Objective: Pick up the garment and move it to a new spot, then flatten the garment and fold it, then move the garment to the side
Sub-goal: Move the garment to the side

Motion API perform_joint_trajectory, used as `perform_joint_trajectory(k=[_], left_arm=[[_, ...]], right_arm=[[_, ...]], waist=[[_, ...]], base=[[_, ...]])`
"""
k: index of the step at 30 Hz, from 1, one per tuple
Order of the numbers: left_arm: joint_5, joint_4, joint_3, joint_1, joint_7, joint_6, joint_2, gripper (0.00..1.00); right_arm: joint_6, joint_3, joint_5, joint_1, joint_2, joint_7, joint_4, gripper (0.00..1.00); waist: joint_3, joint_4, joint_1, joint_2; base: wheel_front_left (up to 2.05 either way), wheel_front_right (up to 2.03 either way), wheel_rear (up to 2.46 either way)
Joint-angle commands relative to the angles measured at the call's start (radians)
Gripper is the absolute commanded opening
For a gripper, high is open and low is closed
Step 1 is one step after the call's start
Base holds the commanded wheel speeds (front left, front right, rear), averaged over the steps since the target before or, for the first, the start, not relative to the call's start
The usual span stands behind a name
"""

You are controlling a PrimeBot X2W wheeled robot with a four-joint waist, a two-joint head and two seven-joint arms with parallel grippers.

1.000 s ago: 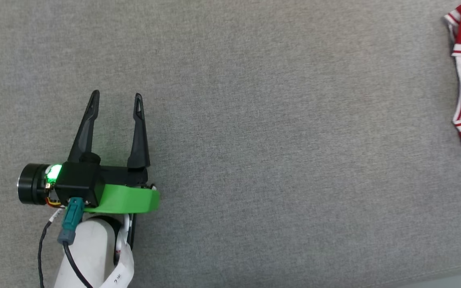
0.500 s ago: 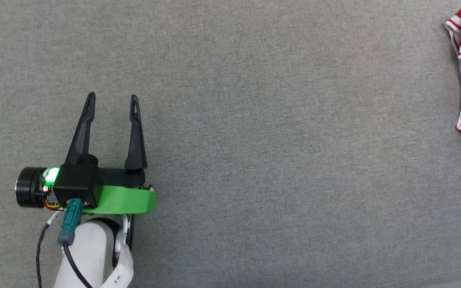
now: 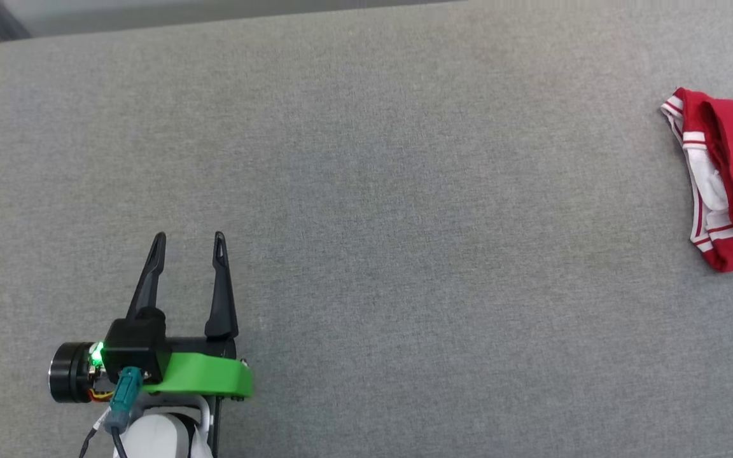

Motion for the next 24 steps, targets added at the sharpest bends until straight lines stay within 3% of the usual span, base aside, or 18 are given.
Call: perform_joint_trajectory(k=[1, 7, 11, 20, 24], left_arm=[[-0.005, 0.004, 0.001, 0.016, -0.006, 0.002, -0.005, 1.00], [-0.015, 0.024, 0.005, 0.037, -0.006, -0.007, -0.008, 1.00], [-0.022, 0.039, 0.007, 0.048, -0.006, -0.011, -0.011, 1.00], [-0.033, 0.075, 0.012, 0.079, -0.006, -0.021, -0.017, 1.00], [-0.036, 0.082, 0.015, 0.085, -0.006, -0.030, -0.018, 1.00]], right_arm=[[-0.001, -0.018, -0.019, 0.045, 0.037, -0.008, -0.053, 1.00], [-0.001, -0.054, -0.066, 0.216, 0.201, -0.012, -0.282, 1.00], [-0.001, -0.023, -0.077, 0.319, 0.287, -0.012, -0.356, 1.00], [-0.001, 0.035, -0.027, 0.514, 0.434, -0.012, -0.352, 1.00], [-0.001, 0.046, -0.015, 0.586, 0.462, -0.012, -0.348, 1.00]], waist=[[-0.082, 0.038, 0.0001, 0.0000], [-0.143, 0.073, 0.0001, 0.0000], [-0.178, 0.092, 0.0001, 0.0000], [-0.238, 0.123, 0.0001, 0.0000], [-0.249, 0.128, 0.0001, 0.0000]], base=[[0.00, 0.00, 0.00], [0.00, 0.00, 0.00], [0.00, 0.00, 0.00], [0.00, 0.00, 0.00], [0.00, 0.00, 0.00]])
